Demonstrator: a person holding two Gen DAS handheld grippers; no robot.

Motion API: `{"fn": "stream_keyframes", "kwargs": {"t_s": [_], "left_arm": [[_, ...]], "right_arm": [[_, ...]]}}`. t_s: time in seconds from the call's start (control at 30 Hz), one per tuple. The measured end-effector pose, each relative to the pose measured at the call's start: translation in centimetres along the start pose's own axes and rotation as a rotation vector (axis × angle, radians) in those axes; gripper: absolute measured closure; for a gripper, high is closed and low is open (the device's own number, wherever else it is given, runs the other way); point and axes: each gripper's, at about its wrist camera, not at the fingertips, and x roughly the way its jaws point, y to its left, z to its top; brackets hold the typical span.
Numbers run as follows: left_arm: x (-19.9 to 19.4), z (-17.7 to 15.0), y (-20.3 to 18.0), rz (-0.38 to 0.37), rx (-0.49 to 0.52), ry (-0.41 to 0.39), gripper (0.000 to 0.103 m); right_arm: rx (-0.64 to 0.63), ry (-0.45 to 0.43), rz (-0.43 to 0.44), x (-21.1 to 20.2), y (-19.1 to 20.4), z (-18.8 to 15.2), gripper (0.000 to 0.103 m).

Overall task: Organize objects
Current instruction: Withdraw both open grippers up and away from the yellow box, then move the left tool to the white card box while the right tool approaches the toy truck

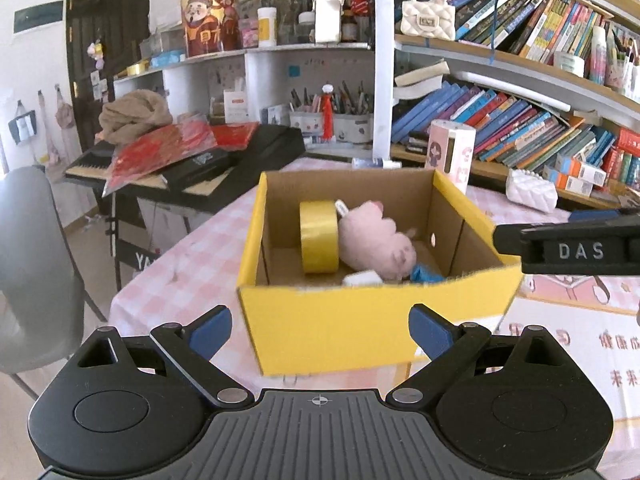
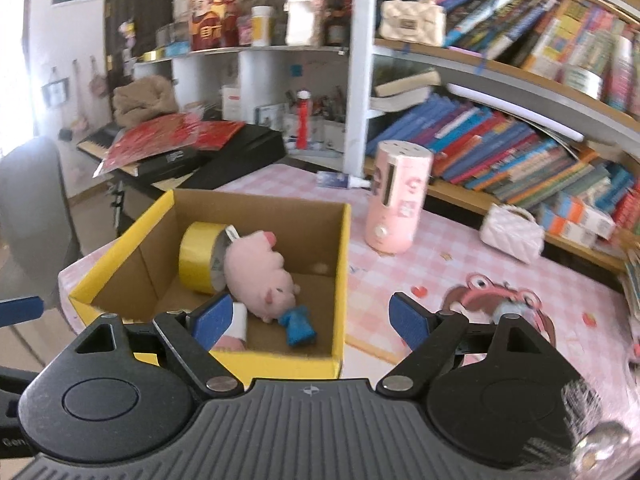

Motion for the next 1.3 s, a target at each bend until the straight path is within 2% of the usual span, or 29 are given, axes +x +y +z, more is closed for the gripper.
{"fn": "stream_keyframes", "kwargs": {"t_s": [0.33, 0.67, 1.3], "left_arm": [[-1.8, -2.9, 1.1, 0.007, -0.004, 0.055, 0.006], [-3.1, -5.0, 1.5, 0.000, 0.004, 0.099, 0.006], [-3.7, -7.8, -1.1, -0.104, 0.070, 0.182, 0.006]], "right_arm": [[0.050, 0.035, -0.042, -2.8, 1.5, -4.8, 0.017], [-0.013, 0.087, -0.043, -4.3, 4.1, -7.9, 0.015], [0.075, 0.162, -0.131, -6.8, 2.4, -12.1, 0.012]]}}
